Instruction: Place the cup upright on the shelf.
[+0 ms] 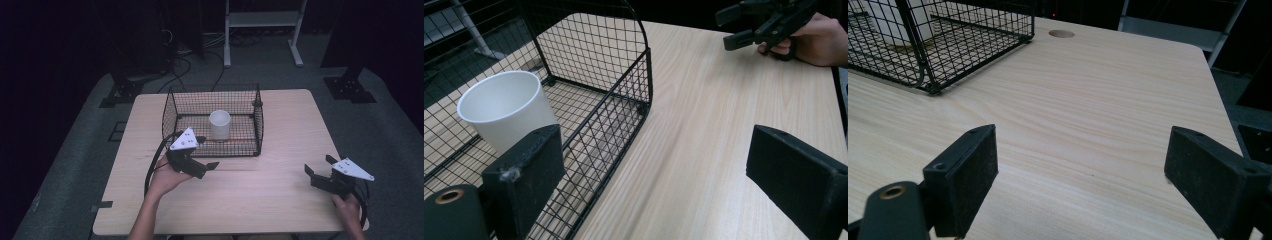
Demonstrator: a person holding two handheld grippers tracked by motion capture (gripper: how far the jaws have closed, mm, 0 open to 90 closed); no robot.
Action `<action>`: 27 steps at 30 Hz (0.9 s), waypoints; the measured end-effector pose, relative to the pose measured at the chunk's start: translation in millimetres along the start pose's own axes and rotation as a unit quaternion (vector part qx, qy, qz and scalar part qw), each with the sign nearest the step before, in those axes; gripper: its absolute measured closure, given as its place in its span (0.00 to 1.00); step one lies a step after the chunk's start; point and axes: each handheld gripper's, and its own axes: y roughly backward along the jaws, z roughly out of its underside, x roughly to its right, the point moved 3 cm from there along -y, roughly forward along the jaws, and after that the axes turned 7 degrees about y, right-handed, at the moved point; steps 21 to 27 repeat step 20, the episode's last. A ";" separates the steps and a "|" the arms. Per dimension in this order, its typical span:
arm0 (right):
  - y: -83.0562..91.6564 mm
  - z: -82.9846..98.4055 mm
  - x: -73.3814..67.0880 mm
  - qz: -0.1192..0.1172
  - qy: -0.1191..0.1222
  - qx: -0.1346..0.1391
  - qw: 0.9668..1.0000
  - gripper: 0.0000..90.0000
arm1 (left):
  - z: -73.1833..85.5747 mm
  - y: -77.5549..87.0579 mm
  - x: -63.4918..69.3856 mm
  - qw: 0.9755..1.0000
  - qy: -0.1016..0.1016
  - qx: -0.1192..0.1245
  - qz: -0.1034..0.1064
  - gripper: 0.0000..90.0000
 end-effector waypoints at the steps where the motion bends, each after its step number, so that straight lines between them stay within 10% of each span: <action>1: 0.0 0.0 0.0 0.000 0.000 0.000 1.000 0.15 | 1.2 0.3 0.4 1.000 0.001 0.000 0.001 0.09; 27: 0.7 0.4 1.0 0.003 -0.003 0.000 1.000 0.15 | 38.6 16.8 34.7 0.999 0.012 0.029 0.003 0.09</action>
